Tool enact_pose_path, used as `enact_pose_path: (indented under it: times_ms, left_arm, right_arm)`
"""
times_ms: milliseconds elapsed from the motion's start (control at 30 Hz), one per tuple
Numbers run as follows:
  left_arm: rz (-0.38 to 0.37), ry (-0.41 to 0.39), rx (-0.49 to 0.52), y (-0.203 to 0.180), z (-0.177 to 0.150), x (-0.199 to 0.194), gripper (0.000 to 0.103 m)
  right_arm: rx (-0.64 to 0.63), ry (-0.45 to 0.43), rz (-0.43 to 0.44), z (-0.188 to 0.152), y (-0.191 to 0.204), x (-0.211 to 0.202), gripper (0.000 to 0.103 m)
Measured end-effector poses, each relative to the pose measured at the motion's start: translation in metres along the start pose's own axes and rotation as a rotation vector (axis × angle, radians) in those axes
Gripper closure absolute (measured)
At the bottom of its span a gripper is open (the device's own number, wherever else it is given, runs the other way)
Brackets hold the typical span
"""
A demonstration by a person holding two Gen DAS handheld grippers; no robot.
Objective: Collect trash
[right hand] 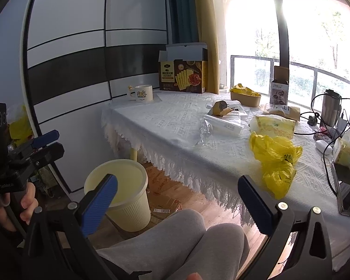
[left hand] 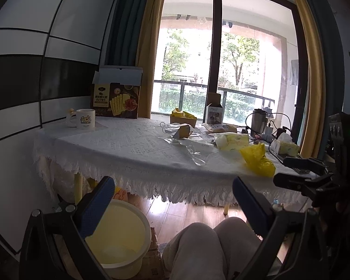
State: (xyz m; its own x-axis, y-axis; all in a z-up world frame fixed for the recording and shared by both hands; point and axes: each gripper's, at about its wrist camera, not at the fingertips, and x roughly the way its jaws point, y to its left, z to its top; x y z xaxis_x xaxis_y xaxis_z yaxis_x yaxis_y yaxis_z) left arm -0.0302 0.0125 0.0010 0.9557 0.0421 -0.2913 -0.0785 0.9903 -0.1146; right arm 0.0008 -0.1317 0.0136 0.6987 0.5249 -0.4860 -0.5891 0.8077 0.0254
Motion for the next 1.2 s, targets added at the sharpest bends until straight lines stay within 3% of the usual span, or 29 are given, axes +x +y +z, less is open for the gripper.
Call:
enact_pose_path:
  times_ms: [1200]
  left_arm:
    - [0.006,0.014,-0.022,0.009,-0.003,-0.002,0.002]
  right_arm:
    - [-0.011,0.014,0.012,0.002,0.011,0.007,0.001]
